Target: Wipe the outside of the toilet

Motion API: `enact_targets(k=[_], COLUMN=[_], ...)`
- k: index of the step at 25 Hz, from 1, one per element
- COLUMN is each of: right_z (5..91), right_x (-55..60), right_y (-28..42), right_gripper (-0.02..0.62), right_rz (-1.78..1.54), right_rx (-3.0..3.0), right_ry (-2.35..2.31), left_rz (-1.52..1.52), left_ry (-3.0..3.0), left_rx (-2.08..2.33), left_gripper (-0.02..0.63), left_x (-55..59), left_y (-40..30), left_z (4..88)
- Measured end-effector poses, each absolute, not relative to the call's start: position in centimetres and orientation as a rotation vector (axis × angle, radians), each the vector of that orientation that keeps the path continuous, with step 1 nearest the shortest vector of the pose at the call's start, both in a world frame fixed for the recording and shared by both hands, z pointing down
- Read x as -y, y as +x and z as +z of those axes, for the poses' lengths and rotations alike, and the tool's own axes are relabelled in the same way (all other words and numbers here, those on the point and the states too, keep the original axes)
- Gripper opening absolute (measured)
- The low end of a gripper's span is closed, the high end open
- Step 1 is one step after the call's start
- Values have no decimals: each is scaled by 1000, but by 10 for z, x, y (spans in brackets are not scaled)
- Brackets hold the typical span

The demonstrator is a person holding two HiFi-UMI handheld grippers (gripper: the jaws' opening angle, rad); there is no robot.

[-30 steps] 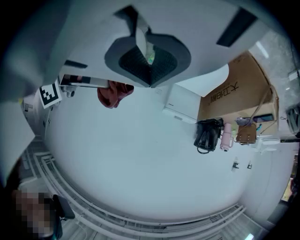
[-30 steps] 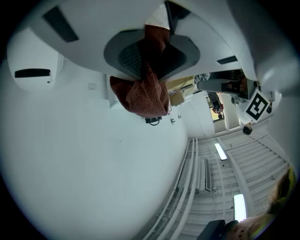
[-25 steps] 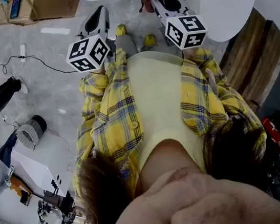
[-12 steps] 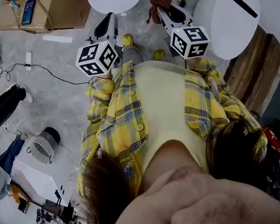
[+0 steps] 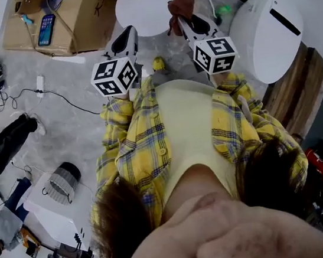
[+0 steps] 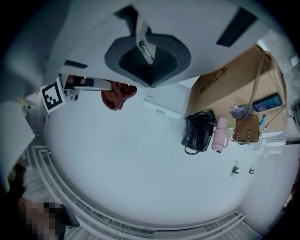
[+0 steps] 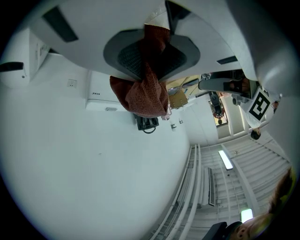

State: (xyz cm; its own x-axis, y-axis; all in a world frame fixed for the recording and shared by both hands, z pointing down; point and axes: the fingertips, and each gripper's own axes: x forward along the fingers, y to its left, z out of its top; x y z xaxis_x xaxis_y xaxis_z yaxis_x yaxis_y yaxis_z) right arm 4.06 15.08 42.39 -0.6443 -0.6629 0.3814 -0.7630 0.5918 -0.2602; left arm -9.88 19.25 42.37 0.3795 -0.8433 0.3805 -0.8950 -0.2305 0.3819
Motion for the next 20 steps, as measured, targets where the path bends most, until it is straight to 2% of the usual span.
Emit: enact_targets(k=[9,20], right_z=[428,431], right_x=[-113,-4], right_y=[15,-18], right_gripper=[91,91], right_rz=[553,532], right_rx=[2551,2642], right_ry=[1152,1014], left_rz=[154,145], left_ry=[2098,2067], left_rx=[1471,1546], left_gripper=[8,8], left_x=[-159,-70], left_y=[-122,-126], left_z=[433,438])
